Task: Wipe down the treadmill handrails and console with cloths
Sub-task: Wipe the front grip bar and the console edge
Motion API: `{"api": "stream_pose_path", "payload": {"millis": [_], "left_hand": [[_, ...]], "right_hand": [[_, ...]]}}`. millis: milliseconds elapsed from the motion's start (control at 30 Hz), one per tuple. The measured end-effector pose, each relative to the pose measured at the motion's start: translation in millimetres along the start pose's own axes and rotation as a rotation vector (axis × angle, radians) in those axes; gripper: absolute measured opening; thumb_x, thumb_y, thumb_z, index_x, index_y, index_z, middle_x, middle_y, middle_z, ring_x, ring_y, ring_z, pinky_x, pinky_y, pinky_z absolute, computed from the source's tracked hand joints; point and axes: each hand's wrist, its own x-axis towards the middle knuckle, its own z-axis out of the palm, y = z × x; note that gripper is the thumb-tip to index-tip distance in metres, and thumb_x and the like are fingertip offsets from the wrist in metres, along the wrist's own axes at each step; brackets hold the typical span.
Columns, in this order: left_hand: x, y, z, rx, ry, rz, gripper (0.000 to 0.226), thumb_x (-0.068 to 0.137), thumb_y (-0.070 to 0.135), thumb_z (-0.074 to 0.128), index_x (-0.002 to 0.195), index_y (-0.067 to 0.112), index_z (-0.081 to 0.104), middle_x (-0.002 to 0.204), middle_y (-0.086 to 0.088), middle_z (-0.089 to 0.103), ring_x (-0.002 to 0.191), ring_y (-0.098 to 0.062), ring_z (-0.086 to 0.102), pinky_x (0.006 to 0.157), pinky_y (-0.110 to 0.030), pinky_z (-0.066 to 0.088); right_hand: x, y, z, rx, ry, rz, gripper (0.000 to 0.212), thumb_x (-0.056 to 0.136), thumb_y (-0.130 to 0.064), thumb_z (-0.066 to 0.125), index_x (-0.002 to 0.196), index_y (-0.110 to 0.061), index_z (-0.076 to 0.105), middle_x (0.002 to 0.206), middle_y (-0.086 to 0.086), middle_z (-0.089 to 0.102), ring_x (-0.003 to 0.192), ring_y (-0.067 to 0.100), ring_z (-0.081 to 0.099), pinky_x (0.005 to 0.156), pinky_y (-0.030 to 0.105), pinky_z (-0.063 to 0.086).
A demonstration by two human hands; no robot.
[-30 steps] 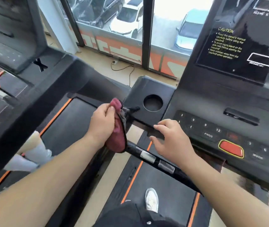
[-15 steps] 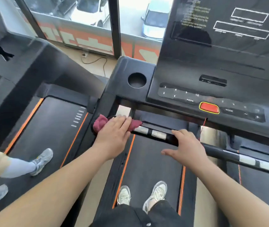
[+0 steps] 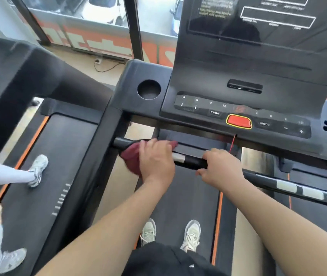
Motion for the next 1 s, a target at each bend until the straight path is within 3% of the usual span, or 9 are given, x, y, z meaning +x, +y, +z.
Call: {"api": "stream_pose_path", "payload": {"millis": [100,167,267,400,467,600,667,833,1000], "left_hand": [[-16.6,-4.7,-3.6,-0.113,-0.177,0.365,0.039,0.103,0.031,0.041,0.132,0.020,0.063,0.132,0.002,0.065,0.125,-0.024,0.053,0.117,-0.048,0.031],[-3.4,-38.8,-19.9,-0.025,-0.295,0.492,0.049,0.103,0.040,0.037,0.147,0.024,0.051,0.144,0.004,0.056,0.133,-0.021,0.045,0.121,-0.043,0.025],[24.9,-94.8,-43.2,0.271,-0.389,0.343,0.057,0.103,0.052,0.017,0.149,0.030,0.043,0.141,0.006,0.057,0.131,-0.021,0.045,0.121,-0.043,0.020],[20.3,-58.1,-36.3,0.398,-0.309,0.033,0.059,0.103,0.050,0.019,0.119,0.017,0.065,0.115,-0.004,0.067,0.118,-0.029,0.053,0.125,-0.051,0.007],[10.3,-14.5,-22.4,0.342,-0.296,0.090,0.058,0.102,0.050,0.020,0.111,0.014,0.066,0.108,-0.006,0.068,0.113,-0.032,0.053,0.124,-0.052,0.009],[-11.0,18.3,-7.9,0.127,-0.367,0.463,0.056,0.101,0.046,0.027,0.141,0.015,0.051,0.132,-0.002,0.061,0.126,-0.027,0.048,0.126,-0.048,0.008],[-3.4,-3.8,-13.5,0.118,-0.370,0.529,0.057,0.102,0.046,0.027,0.147,0.019,0.047,0.139,0.001,0.058,0.129,-0.023,0.047,0.126,-0.046,0.009],[28.8,-88.8,-44.7,0.348,-0.307,0.234,0.059,0.101,0.049,0.017,0.121,0.017,0.062,0.114,-0.003,0.066,0.117,-0.028,0.055,0.127,-0.045,0.004],[10.9,-29.6,-28.3,0.336,-0.317,0.069,0.060,0.100,0.047,0.016,0.114,0.013,0.064,0.116,-0.009,0.066,0.120,-0.035,0.050,0.123,-0.052,0.015]], "right_hand": [[4.7,3.4,-5.2,0.031,-0.034,0.005,0.042,0.078,-0.060,0.072,0.103,-0.027,0.066,0.102,-0.007,0.063,0.103,0.020,0.061,0.080,0.034,0.054],[4.8,4.4,-7.2,0.045,-0.050,0.006,0.042,0.077,-0.060,0.073,0.103,-0.028,0.066,0.101,-0.007,0.063,0.103,0.020,0.062,0.080,0.034,0.054],[2.2,3.1,-6.3,0.054,-0.046,0.013,0.040,0.077,-0.057,0.074,0.102,-0.027,0.066,0.100,-0.007,0.063,0.101,0.020,0.061,0.078,0.033,0.053],[1.7,1.2,-5.8,0.071,-0.033,0.032,0.036,0.076,-0.053,0.073,0.100,-0.027,0.066,0.099,-0.007,0.063,0.103,0.020,0.061,0.077,0.032,0.052],[2.5,0.6,-5.5,0.068,-0.035,0.037,0.035,0.076,-0.054,0.073,0.099,-0.028,0.066,0.100,-0.007,0.064,0.103,0.020,0.061,0.076,0.032,0.051],[2.8,-0.2,-3.1,0.065,-0.027,0.036,0.027,0.074,-0.051,0.071,0.089,-0.030,0.063,0.089,-0.009,0.059,0.097,0.022,0.064,0.066,0.030,0.043],[2.3,-0.2,-0.9,0.055,-0.020,0.034,0.023,0.076,-0.047,0.070,0.089,-0.030,0.062,0.090,-0.008,0.058,0.101,0.023,0.063,0.067,0.031,0.044],[3.2,0.7,-1.1,0.069,-0.031,0.049,0.041,0.078,-0.056,0.075,0.106,-0.028,0.066,0.107,-0.007,0.064,0.110,0.021,0.060,0.083,0.034,0.052],[2.7,1.7,1.6,0.090,-0.015,0.055,0.038,0.079,-0.054,0.075,0.105,-0.028,0.067,0.106,-0.007,0.064,0.110,0.020,0.059,0.083,0.035,0.052]]}}
